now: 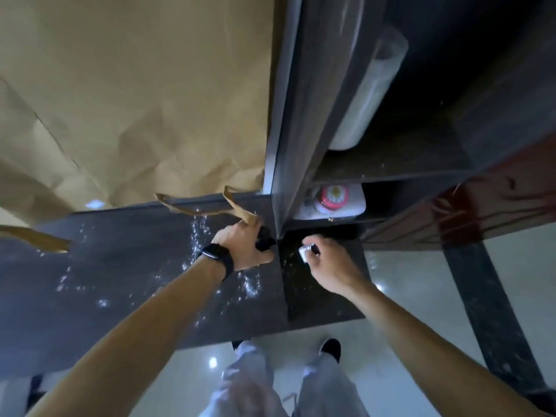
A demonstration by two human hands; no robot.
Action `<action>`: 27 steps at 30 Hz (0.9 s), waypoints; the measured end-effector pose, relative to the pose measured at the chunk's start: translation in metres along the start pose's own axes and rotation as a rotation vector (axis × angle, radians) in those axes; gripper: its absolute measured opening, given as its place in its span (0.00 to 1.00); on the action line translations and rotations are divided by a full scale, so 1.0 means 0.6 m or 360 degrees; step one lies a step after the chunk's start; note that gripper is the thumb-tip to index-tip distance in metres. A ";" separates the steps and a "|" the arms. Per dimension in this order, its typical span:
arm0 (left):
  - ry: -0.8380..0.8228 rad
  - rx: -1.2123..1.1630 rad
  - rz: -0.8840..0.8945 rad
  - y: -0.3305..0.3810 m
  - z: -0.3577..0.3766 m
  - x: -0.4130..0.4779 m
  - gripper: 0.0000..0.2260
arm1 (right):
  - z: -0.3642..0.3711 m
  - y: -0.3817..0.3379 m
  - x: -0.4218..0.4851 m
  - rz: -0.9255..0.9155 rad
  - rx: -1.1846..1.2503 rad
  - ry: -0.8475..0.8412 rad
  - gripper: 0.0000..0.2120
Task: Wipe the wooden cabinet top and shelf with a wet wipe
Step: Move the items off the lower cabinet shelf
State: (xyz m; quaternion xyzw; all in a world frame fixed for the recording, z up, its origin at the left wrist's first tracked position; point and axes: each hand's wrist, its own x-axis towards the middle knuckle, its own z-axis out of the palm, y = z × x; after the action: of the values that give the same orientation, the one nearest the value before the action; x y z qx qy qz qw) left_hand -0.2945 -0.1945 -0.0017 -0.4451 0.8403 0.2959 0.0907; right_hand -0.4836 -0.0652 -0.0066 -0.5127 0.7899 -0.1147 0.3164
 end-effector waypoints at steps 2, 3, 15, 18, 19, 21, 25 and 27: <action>-0.0077 0.0105 0.0155 0.045 0.014 -0.018 0.23 | -0.030 0.059 -0.017 0.0118 0.0044 0.0110 0.14; -0.0139 0.0184 0.0209 0.072 0.028 -0.025 0.25 | -0.046 0.088 -0.027 0.0188 0.0087 0.0150 0.14; 0.0502 0.0573 0.0339 0.422 0.101 0.102 0.27 | -0.215 0.261 0.005 0.0053 0.0106 0.0564 0.11; 0.0560 0.0647 0.0230 0.448 0.079 0.136 0.27 | -0.224 0.276 0.007 0.0007 0.0070 0.0520 0.14; 0.0564 0.0659 0.0190 0.451 0.073 0.148 0.27 | -0.228 0.280 0.008 -0.0001 0.0103 0.0523 0.14; 0.0544 0.0689 0.0124 0.454 0.067 0.173 0.27 | -0.234 0.289 0.009 -0.0012 0.0185 0.0536 0.13; 0.0371 0.0825 0.0004 0.455 0.072 0.212 0.30 | -0.239 0.313 0.001 0.0045 0.0291 0.0533 0.12; 0.0325 0.0847 -0.0022 0.452 0.079 0.222 0.30 | -0.237 0.330 -0.010 0.0049 0.0285 0.0519 0.12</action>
State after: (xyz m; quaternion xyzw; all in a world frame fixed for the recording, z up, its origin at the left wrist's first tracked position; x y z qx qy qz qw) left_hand -0.5958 -0.1434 0.0176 -0.4390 0.8901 0.0178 0.1212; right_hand -0.7157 0.0086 0.0056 -0.4450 0.8251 -0.2613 0.2302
